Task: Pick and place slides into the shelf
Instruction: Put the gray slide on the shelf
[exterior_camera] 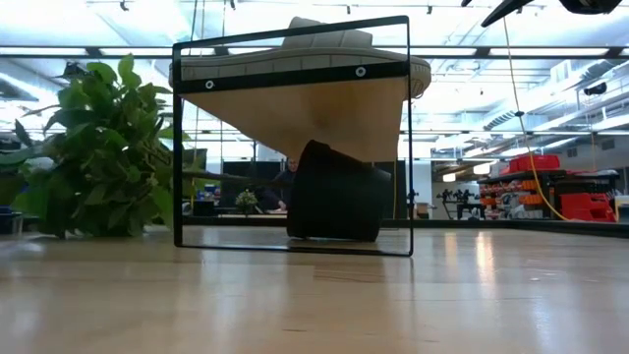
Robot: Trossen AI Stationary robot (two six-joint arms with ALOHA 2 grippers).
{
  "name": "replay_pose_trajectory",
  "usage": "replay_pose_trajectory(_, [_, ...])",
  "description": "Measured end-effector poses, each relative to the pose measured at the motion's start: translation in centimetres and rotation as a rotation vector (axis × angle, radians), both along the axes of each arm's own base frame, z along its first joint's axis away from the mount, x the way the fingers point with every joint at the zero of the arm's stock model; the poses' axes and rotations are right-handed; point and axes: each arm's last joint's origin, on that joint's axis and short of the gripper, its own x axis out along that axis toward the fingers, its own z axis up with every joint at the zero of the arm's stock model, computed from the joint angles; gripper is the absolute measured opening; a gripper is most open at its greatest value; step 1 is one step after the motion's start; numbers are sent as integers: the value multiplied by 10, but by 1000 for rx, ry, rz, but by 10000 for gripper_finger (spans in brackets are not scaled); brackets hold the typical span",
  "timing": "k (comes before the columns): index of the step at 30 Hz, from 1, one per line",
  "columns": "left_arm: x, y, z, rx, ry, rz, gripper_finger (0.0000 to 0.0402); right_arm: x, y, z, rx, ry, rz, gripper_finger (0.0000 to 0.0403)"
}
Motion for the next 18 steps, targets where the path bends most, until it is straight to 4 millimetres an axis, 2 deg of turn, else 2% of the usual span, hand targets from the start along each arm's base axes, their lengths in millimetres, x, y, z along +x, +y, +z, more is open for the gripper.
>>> replay_pose_trajectory(11, [-5, 3, 44, -113, -60, 24, 18, 0, 0, 0, -3, 12, 15, 157])
replay_pose_trajectory(18, [-9, 8, 74, -153, -125, 120, 18, 1, 1, 0, -2, 6, 19, 157])
